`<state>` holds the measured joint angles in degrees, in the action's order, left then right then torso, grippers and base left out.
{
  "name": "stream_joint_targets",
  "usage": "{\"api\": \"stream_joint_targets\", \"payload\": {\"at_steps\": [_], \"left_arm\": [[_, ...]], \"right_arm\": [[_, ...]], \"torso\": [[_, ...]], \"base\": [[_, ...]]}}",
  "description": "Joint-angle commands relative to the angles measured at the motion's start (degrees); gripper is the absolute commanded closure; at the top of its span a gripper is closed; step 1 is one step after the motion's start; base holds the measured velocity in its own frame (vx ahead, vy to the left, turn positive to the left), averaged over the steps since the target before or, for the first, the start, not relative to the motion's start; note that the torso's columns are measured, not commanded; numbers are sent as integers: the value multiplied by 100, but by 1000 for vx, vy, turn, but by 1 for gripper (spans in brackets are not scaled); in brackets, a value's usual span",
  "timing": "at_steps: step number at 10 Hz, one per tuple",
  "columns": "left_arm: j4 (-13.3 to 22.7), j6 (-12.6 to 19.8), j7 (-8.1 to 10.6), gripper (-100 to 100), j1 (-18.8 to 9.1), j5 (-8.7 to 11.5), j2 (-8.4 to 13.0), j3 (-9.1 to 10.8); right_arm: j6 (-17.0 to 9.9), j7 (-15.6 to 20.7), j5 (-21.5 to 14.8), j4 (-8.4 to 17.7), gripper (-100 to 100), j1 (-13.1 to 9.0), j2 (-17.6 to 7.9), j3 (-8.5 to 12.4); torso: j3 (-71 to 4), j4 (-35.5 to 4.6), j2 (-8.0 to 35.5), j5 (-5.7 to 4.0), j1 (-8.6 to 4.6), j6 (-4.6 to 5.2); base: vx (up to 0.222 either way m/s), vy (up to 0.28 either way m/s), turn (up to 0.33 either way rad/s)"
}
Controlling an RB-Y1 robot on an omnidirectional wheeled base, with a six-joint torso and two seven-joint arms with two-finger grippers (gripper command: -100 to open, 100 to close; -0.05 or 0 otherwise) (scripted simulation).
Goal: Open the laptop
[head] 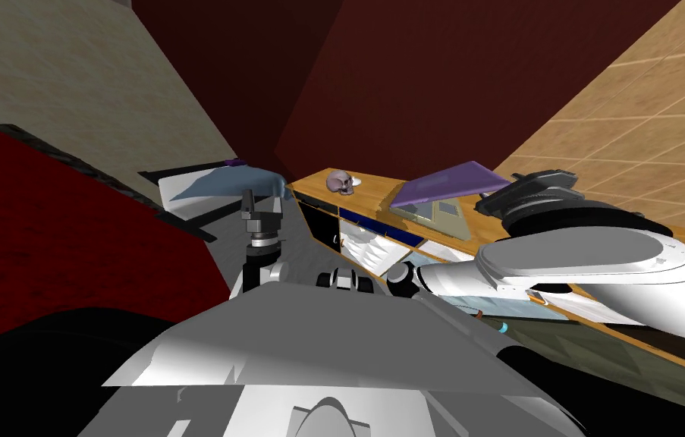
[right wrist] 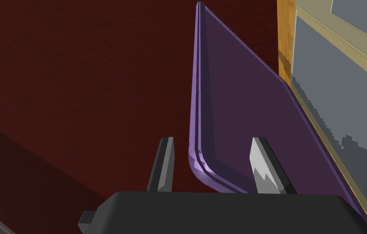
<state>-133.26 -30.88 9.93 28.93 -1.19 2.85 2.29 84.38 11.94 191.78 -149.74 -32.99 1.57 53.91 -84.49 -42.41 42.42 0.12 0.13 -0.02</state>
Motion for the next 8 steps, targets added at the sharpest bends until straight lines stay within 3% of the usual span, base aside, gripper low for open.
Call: {"api": "stream_joint_targets", "payload": {"at_steps": [1, 2, 5, 8], "left_arm": [[1, 1, 0, 0, -4, 0, 0, -1], [0, 1, 0, 0, -3, 0, -1, -1], [0, 0, 0, 0, 1, 0, 0, 0], [0, 0, 0, 0, 1, 0, 0, 0]], "right_arm": [[-415, 188, -448, 444, 100, 425, -478, -275], [-534, 188, -552, 567, 100, 530, -679, -275], [-1003, 188, -1071, 945, 100, 530, -736, -275], [-1003, 188, -1599, 945, 100, 530, -736, -275]], "torso": [[6, 12, 13, -11, -6, -21], [12, 7, 13, -15, -4, 6], [-33, 20, -50, -11, -24, -3], [3, 3, 3, -6, -3, 6]], "base": [[-192, 37, 319], [-94, 59, 37], [8, 9, -21], [12, -4, 5]]}}
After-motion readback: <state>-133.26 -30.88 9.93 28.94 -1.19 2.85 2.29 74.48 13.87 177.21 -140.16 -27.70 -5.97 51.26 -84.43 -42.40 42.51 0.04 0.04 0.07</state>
